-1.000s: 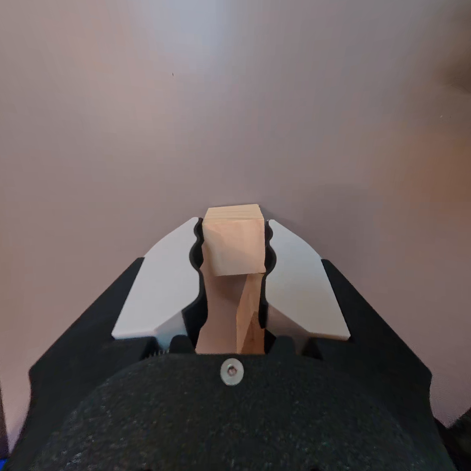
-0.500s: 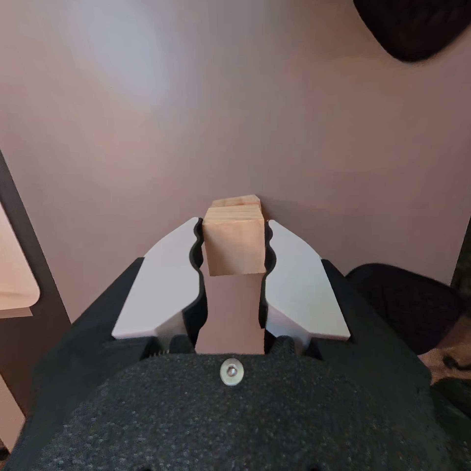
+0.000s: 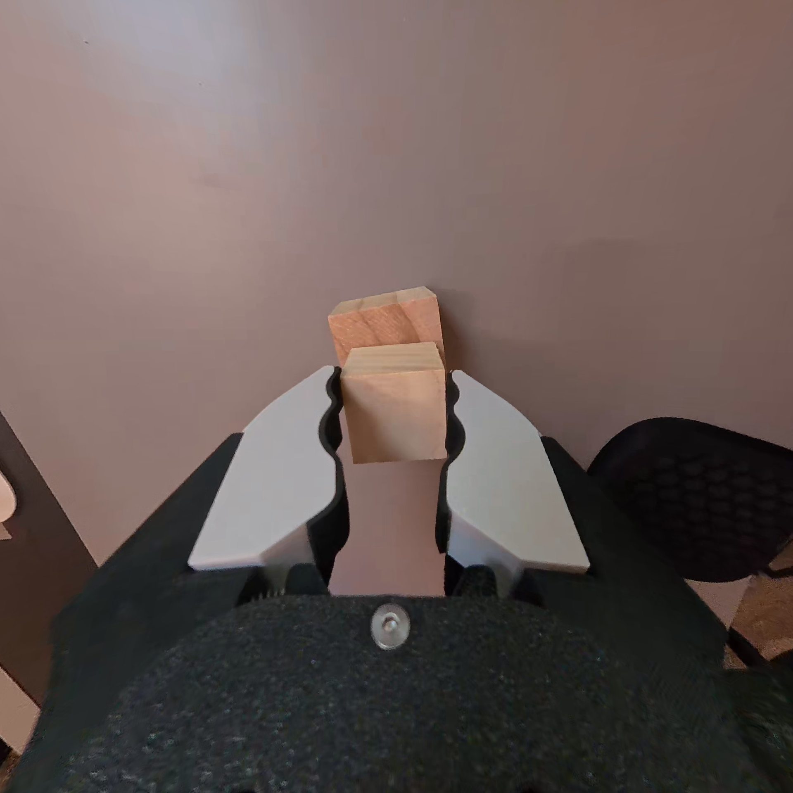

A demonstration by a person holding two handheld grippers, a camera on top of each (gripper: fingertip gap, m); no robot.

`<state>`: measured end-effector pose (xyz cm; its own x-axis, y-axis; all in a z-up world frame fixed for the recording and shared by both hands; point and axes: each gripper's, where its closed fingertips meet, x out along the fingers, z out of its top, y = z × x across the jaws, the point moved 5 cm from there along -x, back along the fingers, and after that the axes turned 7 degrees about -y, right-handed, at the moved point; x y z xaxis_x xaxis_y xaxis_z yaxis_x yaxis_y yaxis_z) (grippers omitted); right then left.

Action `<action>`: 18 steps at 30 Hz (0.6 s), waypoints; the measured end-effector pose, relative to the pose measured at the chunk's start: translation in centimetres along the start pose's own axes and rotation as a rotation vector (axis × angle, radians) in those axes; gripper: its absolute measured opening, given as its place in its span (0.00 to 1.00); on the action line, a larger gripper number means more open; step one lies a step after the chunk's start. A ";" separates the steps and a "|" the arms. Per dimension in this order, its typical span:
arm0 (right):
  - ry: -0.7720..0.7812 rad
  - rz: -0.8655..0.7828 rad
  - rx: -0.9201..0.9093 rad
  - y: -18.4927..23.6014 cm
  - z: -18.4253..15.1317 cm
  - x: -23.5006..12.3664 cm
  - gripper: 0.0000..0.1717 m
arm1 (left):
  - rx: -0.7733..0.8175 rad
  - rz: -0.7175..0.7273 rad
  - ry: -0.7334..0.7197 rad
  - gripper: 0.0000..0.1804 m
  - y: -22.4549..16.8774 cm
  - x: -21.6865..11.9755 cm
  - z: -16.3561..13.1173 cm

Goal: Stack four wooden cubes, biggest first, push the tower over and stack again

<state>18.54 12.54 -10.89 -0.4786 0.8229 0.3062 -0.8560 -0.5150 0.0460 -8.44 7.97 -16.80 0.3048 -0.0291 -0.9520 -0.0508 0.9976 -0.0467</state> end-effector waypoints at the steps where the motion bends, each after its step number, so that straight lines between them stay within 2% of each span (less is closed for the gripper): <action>1: -0.001 0.002 0.005 0.0 0.1 0.0 0.00 | 0.005 -0.001 0.004 0.25 0.0 0.1 0.0; 8: 0.027 0.014 0.018 0.1 -0.6 0.2 0.00 | 0.050 0.007 -0.006 0.25 0.1 0.1 0.1; 12: 0.043 0.024 0.016 0.3 -0.9 0.4 0.00 | -0.024 -0.003 -0.034 0.25 0.4 0.2 0.6; 18: 0.048 0.035 0.013 0.4 -1.0 0.4 0.00 | -0.033 0.001 -0.027 0.25 0.4 0.3 0.8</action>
<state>17.77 12.89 -11.71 -0.5171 0.8150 0.2616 -0.8362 -0.5462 0.0488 -7.57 8.45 -16.88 0.3304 -0.0254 -0.9435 -0.0829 0.9950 -0.0558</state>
